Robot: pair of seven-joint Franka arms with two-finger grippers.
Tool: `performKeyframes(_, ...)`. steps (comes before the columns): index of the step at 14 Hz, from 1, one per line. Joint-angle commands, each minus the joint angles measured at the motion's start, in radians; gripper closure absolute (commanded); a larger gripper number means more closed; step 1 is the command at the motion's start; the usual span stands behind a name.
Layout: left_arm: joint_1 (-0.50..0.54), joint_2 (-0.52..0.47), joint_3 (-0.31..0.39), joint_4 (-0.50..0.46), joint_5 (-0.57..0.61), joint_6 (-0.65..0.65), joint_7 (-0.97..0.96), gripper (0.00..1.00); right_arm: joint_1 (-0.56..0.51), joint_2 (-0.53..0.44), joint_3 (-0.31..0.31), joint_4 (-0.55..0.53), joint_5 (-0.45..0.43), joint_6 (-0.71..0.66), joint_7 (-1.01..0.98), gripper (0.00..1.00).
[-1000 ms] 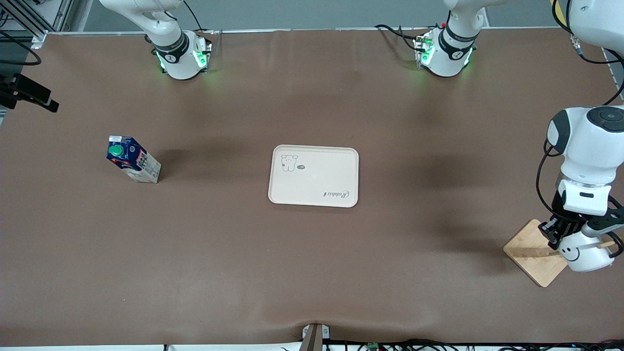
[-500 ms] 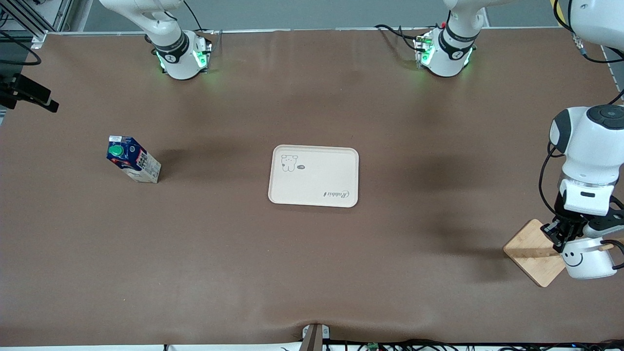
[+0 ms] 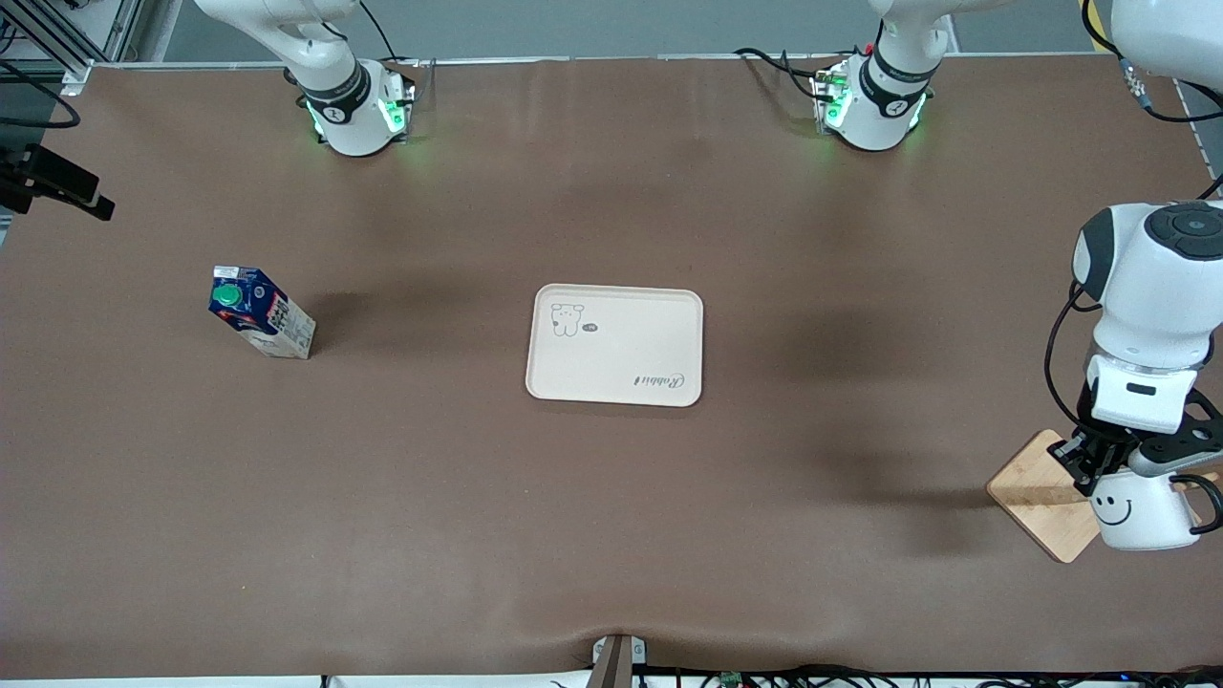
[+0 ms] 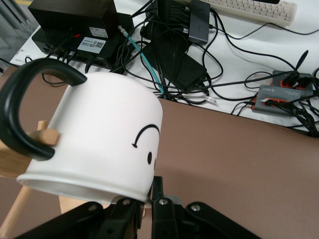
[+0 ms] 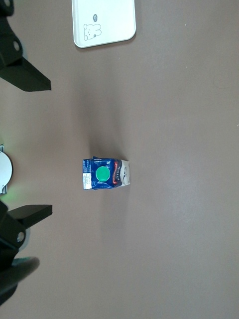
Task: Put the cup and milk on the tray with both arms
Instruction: 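Lift the white mug off the wooden stand with the left gripper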
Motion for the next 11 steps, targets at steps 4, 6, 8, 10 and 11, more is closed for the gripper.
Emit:
performKeyframes(4,-0.005,-0.046,-0.102,0.091,0.018,-0.274,-0.005,1.00,-0.015,0.011,0.007,0.022,0.007,-0.006,0.012,0.00)
performKeyframes(6,-0.008,-0.041,-0.179,0.155,-0.008,-0.436,-0.018,1.00,-0.017,0.011,0.007,0.022,0.006,-0.006,0.012,0.00)
performKeyframes(8,-0.010,-0.035,-0.241,0.196,-0.110,-0.556,-0.019,1.00,-0.017,0.011,0.007,0.022,0.006,-0.006,0.012,0.00)
performKeyframes(10,-0.022,-0.032,-0.282,0.196,-0.203,-0.599,-0.019,1.00,-0.017,0.011,0.007,0.022,0.006,-0.004,0.012,0.00)
performKeyframes(11,-0.042,-0.032,-0.296,0.196,-0.227,-0.631,-0.021,1.00,-0.018,0.011,0.007,0.022,0.006,-0.004,0.012,0.00)
